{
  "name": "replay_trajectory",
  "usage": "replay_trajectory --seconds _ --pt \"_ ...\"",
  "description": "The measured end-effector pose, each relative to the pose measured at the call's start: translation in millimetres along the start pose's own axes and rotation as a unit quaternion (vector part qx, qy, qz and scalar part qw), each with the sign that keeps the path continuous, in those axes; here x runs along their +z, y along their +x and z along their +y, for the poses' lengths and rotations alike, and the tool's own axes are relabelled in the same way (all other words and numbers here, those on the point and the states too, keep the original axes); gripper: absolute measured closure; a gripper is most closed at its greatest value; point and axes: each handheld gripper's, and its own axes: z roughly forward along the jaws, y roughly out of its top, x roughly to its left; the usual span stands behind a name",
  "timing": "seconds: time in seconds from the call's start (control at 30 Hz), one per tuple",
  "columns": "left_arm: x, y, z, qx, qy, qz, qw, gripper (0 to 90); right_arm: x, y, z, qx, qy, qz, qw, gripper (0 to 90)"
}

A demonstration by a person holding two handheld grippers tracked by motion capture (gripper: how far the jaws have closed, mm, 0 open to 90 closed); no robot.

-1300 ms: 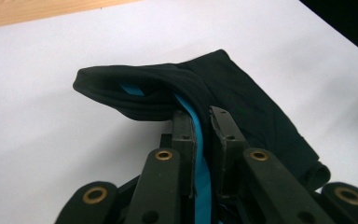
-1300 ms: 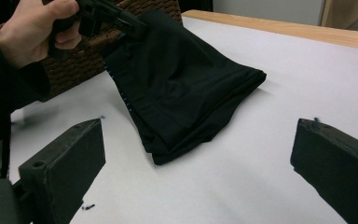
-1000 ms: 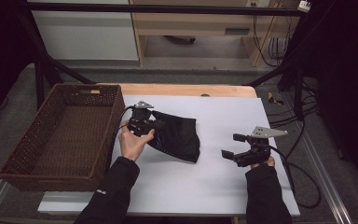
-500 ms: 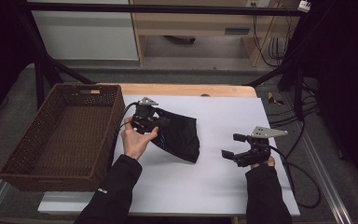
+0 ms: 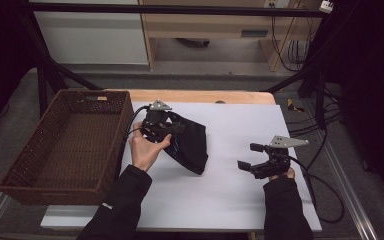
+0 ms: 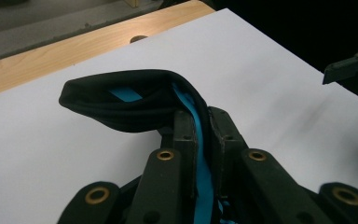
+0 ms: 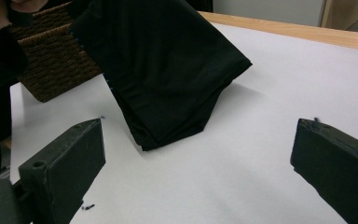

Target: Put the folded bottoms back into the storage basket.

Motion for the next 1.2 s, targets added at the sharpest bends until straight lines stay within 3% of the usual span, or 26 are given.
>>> replay_trajectory --seconds 0.23,0.7,1.2 --pt "-9.5 -6.5 7.1 0.013 -0.002 0.002 0.9999 82.6 0.0 0.2 0.0 0.0 0.0 0.0 1.0 3.1" --pt "-27.7 -10.0 15.2 0.025 0.0 -0.002 0.9997 82.6 0.2 0.3 -0.1 0.0 0.0 0.0 1.0 3.2" --pt "-52.0 -9.7 21.9 0.036 0.007 0.009 0.9993 82.8 0.4 0.4 -0.2 0.0 0.001 -0.001 1.0 3.1"
